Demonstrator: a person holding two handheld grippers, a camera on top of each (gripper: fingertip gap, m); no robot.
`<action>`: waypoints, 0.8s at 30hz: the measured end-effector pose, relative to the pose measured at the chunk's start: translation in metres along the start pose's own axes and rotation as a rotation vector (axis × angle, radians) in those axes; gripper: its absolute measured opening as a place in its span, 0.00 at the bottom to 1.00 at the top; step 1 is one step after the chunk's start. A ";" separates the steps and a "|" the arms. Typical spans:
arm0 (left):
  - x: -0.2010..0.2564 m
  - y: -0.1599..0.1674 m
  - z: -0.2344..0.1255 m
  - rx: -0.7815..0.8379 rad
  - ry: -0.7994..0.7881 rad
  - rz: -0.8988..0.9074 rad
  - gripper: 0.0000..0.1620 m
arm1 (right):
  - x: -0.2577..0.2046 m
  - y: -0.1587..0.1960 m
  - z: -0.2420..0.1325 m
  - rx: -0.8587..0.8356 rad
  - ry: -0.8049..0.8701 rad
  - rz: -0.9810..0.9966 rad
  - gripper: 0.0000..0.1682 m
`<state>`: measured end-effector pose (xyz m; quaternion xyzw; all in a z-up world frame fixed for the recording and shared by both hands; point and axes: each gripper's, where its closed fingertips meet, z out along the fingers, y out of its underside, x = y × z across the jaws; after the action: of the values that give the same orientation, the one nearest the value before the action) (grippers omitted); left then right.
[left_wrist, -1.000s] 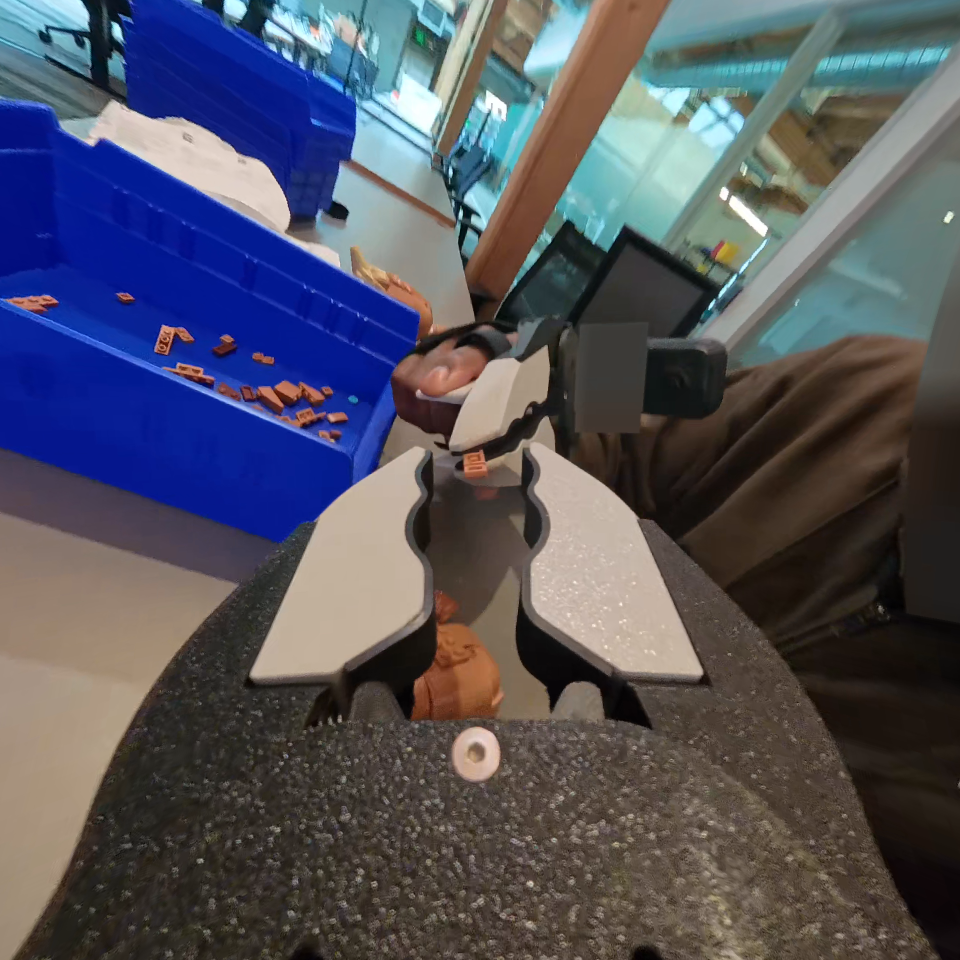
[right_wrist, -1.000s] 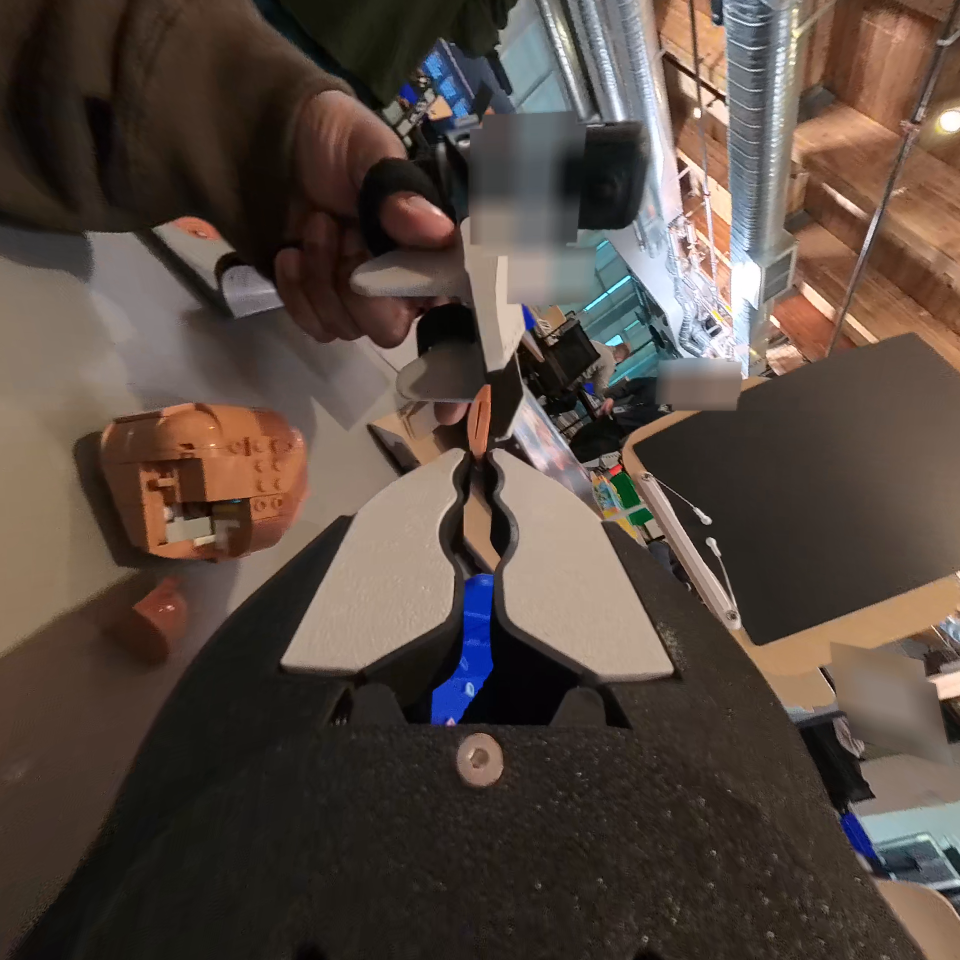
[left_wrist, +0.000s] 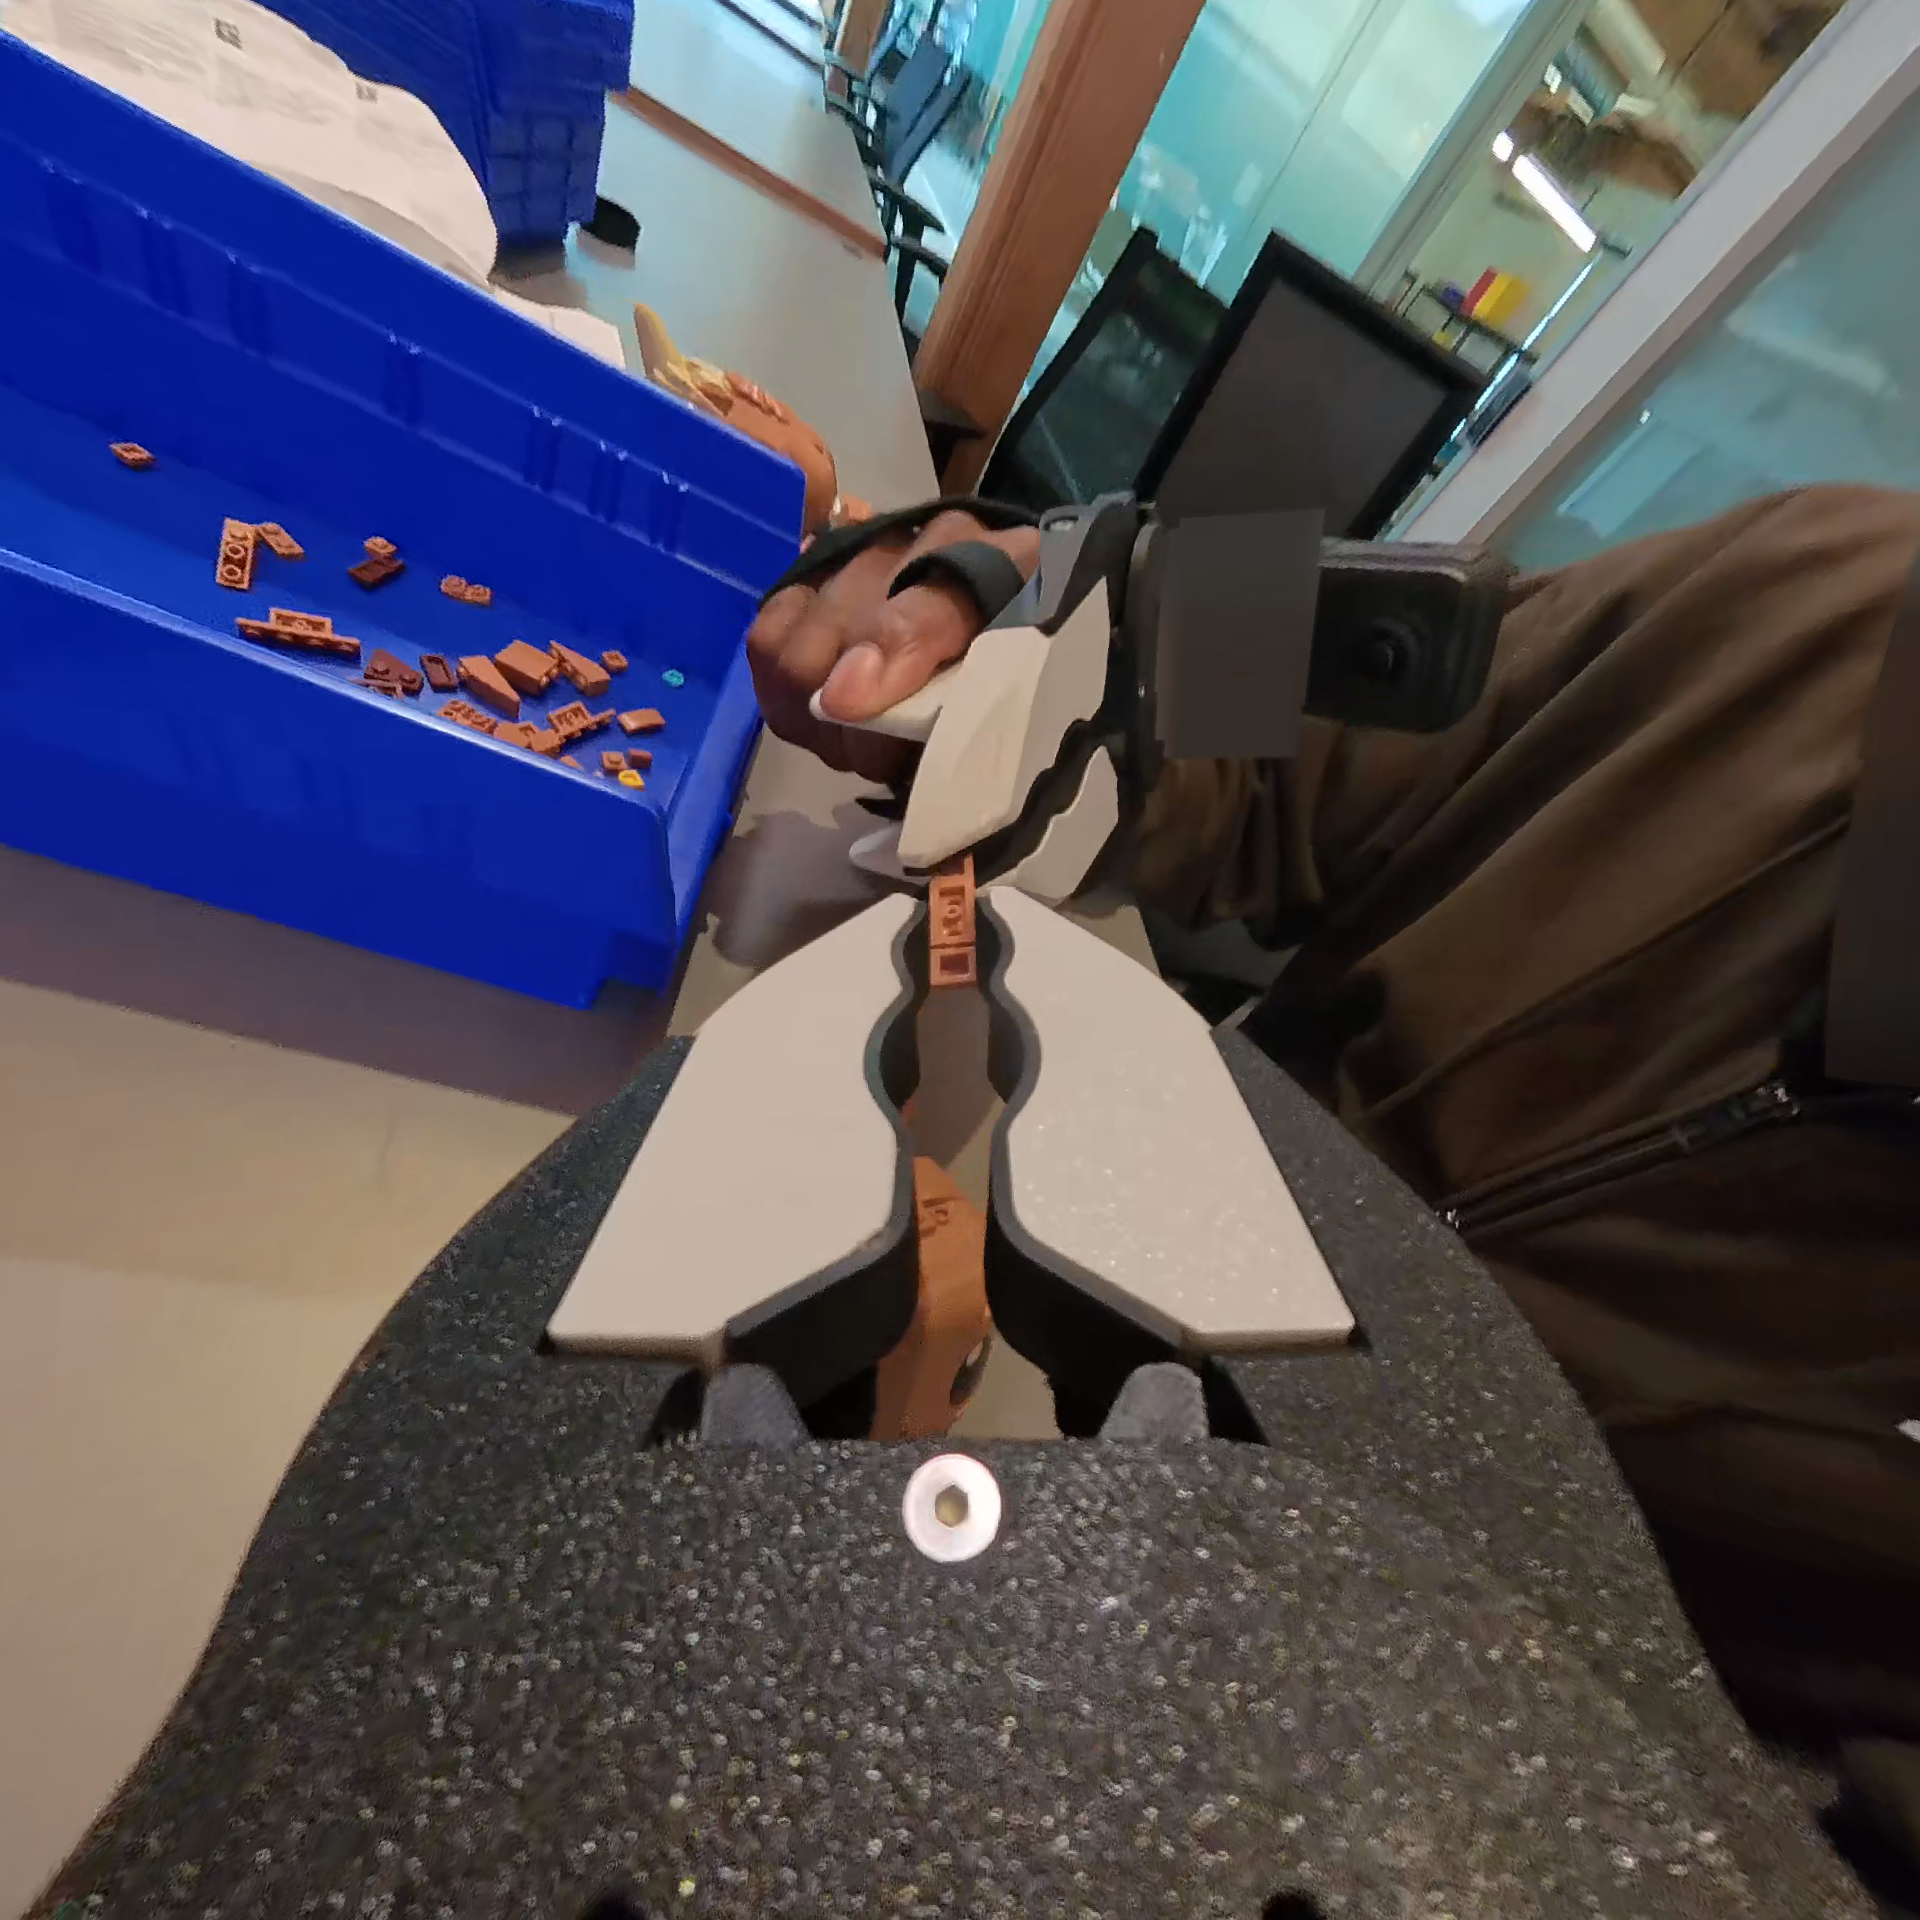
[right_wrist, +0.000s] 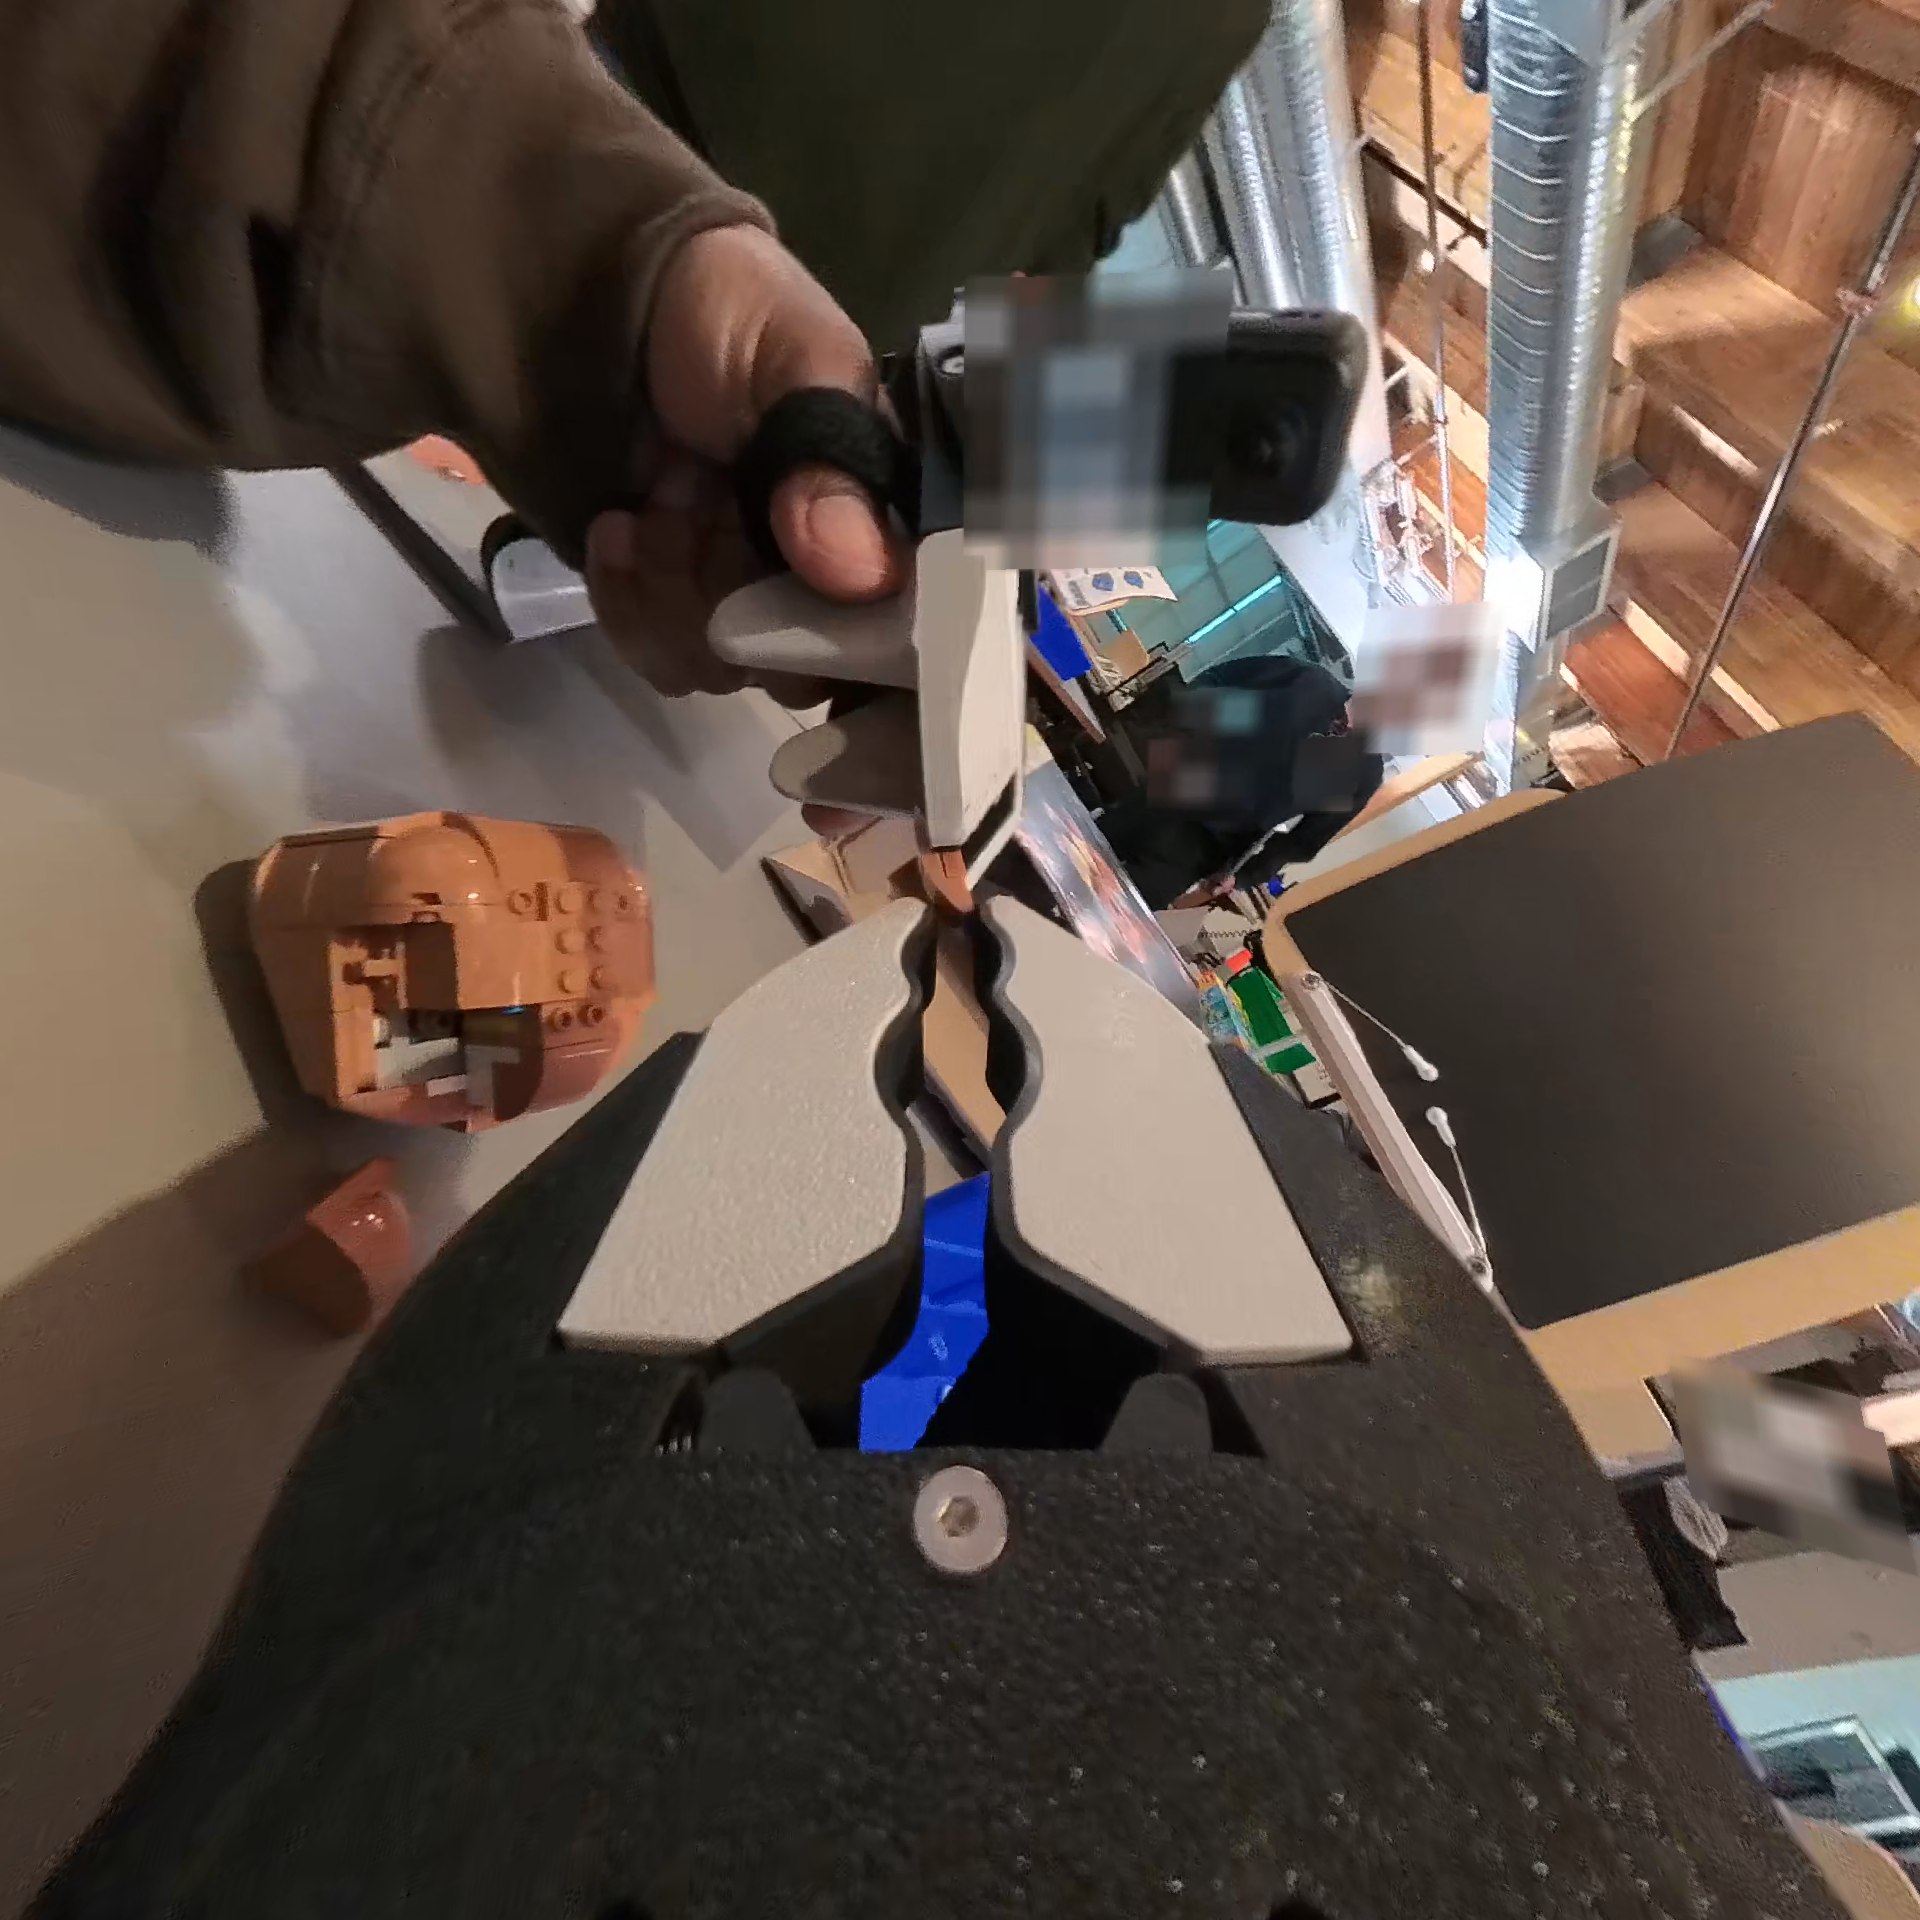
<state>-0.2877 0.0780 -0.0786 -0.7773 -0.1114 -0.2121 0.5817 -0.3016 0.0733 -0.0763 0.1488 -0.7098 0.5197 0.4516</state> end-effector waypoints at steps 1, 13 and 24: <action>-0.001 -0.002 0.000 0.019 0.003 -0.013 0.05 | 0.002 0.000 0.000 -0.005 0.015 0.007 0.03; -0.014 -0.024 -0.006 0.259 0.086 -0.247 0.05 | 0.004 0.007 0.005 -0.090 0.092 -0.087 0.02; -0.031 -0.031 -0.012 0.310 -0.067 -0.190 0.05 | 0.056 0.139 -0.027 -0.670 0.257 0.351 0.02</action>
<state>-0.3303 0.0783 -0.0631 -0.6707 -0.2350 -0.2206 0.6680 -0.4135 0.1686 -0.1144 -0.1964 -0.7924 0.3430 0.4647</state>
